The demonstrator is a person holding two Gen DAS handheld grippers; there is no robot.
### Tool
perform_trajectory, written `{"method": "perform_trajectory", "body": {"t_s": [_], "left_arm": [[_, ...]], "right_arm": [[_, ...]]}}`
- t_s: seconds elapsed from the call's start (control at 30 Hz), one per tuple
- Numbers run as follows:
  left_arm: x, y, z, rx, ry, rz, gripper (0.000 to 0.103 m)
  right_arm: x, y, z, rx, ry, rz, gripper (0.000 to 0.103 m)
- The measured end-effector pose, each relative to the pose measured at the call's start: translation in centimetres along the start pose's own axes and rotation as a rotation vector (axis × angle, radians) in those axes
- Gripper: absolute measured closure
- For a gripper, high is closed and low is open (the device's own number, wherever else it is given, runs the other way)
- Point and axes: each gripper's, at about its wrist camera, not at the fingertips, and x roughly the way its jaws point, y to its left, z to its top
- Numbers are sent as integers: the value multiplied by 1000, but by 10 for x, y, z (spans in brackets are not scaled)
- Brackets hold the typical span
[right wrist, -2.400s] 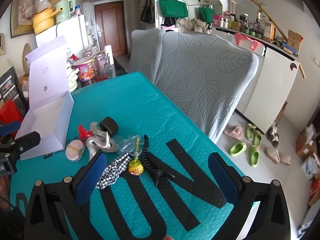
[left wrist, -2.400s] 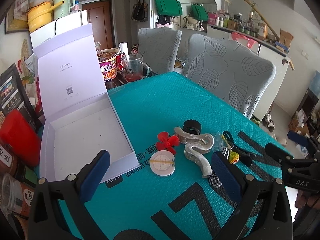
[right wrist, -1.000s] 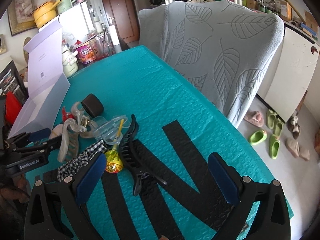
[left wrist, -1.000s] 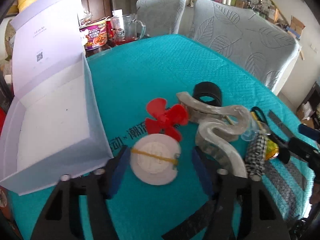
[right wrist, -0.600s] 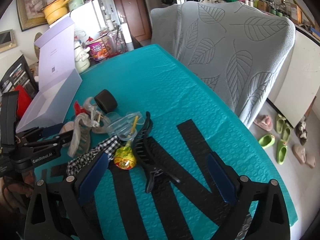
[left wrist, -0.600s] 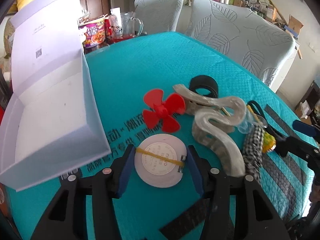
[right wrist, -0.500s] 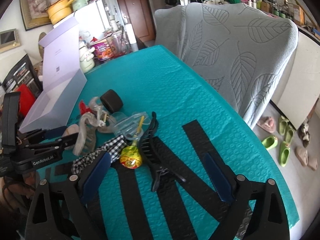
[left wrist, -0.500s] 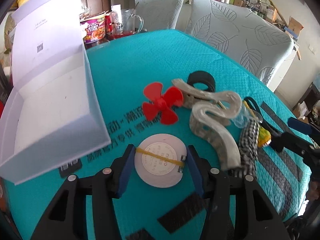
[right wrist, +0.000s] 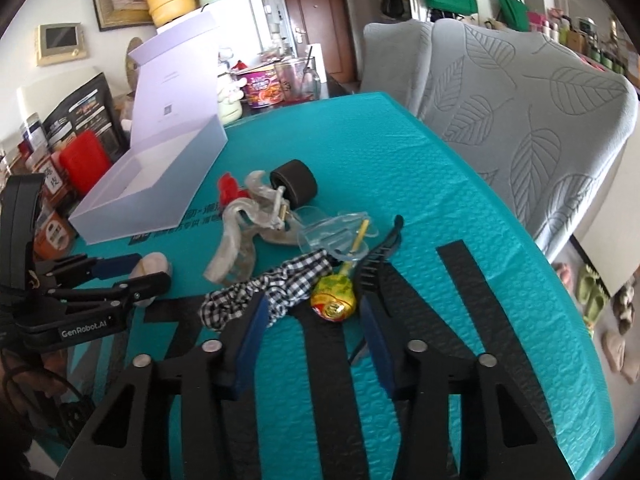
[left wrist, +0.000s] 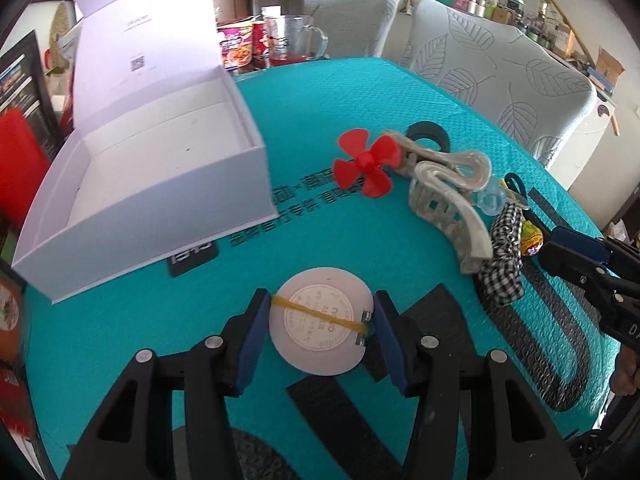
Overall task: Organize rigid objects
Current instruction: 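Lower the left tool onto the round white disc while the right tool approaches the lollipop, then grip and lift the white disc with the left tool while the right tool grasps the yellow-green lollipop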
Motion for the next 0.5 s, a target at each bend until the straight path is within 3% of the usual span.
{"method": "perform_trajectory", "body": {"t_s": [0.13, 0.37, 0.5], "left_arm": [[-1, 5, -2, -11, -3, -6, 51], [1, 5, -2, -14, -5, -17, 51], [2, 5, -1, -12, -7, -20, 51]], "right_arm": [[2, 8, 1, -25, -5, 0, 60], [20, 2, 1, -9, 37, -107, 63], [22, 0, 3, 6, 35, -93, 64]]}}
